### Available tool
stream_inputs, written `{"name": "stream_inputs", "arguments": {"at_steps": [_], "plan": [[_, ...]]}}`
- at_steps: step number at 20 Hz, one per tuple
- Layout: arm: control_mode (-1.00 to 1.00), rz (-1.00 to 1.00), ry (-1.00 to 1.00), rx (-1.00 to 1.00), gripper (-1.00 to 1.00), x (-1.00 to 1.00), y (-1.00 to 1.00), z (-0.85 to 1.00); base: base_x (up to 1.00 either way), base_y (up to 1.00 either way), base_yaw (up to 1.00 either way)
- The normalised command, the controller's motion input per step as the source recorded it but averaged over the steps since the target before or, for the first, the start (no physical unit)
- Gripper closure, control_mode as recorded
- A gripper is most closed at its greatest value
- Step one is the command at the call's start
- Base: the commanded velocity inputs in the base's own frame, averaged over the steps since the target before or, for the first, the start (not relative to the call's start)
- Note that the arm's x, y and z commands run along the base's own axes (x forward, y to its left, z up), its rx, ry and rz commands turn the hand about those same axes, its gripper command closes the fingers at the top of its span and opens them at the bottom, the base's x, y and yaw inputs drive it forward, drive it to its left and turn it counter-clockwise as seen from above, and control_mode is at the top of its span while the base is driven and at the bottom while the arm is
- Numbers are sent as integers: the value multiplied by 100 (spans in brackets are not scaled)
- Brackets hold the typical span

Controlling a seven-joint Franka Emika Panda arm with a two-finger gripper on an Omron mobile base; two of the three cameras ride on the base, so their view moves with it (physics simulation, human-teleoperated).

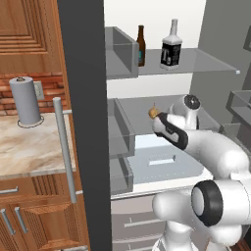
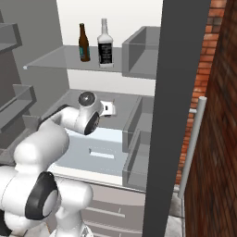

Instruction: Place the beer and liquor on the top shelf of the fridge to keep them out of children's reach, and place the onion on lower shelves for easy access.

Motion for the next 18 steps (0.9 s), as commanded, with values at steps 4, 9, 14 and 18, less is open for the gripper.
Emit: {"name": "stream_inputs", "arguments": {"at_steps": [4, 9, 14, 18], "plan": [[-100, 0, 0, -1, -100, -89, 0, 56, 0, 0, 0], [-100, 0, 0, -2, -100, -82, 0, 61, 0, 0, 0], [-100, 0, 0, -2, -100, -83, 0, 63, 0, 0, 0], [-100, 0, 0, -2, -100, -81, 0, 63, 0, 0, 0]]}}
